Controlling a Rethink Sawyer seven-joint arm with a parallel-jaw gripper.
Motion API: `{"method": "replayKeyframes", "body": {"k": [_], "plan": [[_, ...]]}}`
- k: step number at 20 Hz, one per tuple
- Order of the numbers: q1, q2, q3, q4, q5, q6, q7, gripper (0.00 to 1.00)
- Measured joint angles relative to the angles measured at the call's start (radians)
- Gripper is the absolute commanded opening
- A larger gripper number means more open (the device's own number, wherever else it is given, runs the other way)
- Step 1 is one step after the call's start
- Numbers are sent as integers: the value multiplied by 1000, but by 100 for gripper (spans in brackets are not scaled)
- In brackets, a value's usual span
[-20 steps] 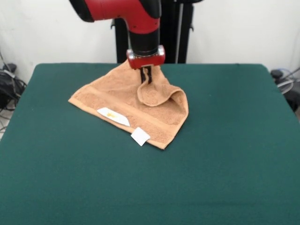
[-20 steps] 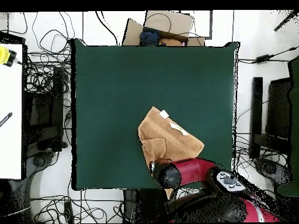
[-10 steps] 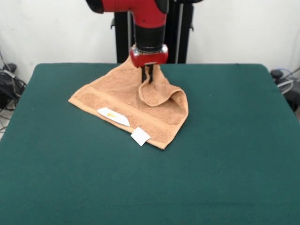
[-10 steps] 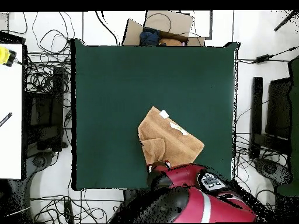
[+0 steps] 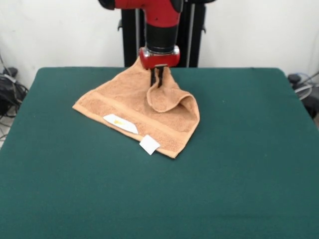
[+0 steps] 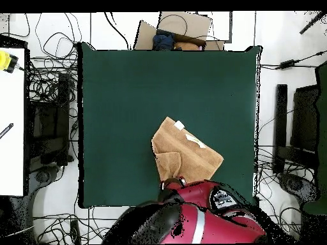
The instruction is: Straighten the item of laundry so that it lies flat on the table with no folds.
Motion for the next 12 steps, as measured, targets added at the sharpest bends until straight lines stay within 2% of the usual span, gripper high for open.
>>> {"method": "replayKeyframes", "body": {"k": [12], "plan": [[128,-34,-100,12,55,0,0,0]]}}
